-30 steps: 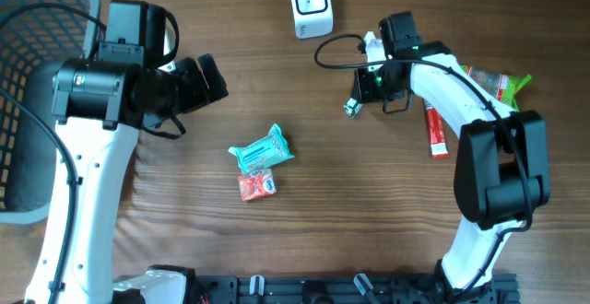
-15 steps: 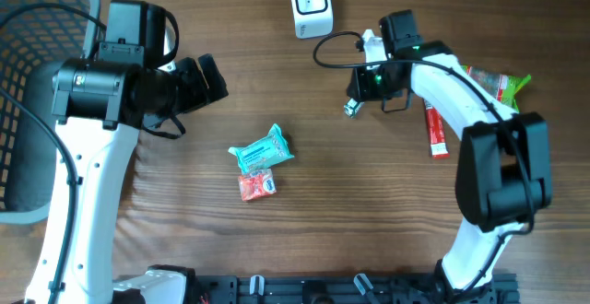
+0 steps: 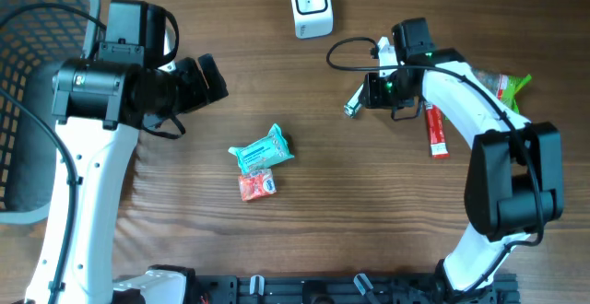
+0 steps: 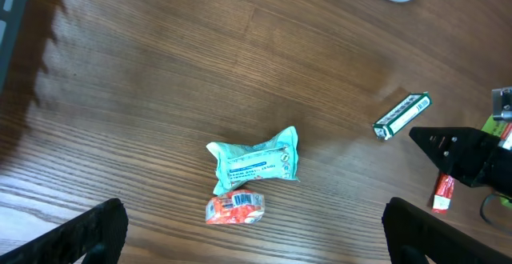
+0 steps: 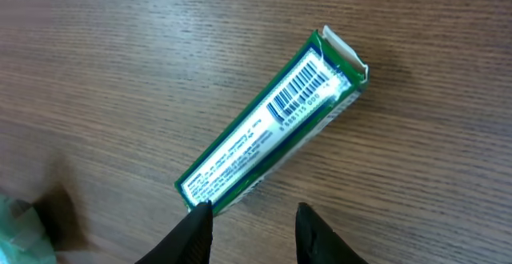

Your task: Scan the item barcode

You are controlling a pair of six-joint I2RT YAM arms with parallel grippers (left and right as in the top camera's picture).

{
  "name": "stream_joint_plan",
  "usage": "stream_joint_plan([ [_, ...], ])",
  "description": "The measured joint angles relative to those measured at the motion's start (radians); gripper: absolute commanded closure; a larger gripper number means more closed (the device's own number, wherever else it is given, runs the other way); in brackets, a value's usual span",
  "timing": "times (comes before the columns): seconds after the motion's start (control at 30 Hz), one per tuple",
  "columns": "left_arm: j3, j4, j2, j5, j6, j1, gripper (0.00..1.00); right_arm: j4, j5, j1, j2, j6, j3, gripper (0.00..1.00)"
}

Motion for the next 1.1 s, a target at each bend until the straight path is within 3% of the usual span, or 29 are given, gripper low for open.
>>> stream_joint_plan([
  [0.73,0.0,0.0,0.0,0.0,0.0,0.0,0.0,0.09,-0.062,0.035,0.05,0.032,0.0,0.63],
  [1.1,0.0,0.0,0.0,0.0,0.0,0.0,0.0,0.165,-0.063,0.058,0.05,0.032,0.0,0.68],
])
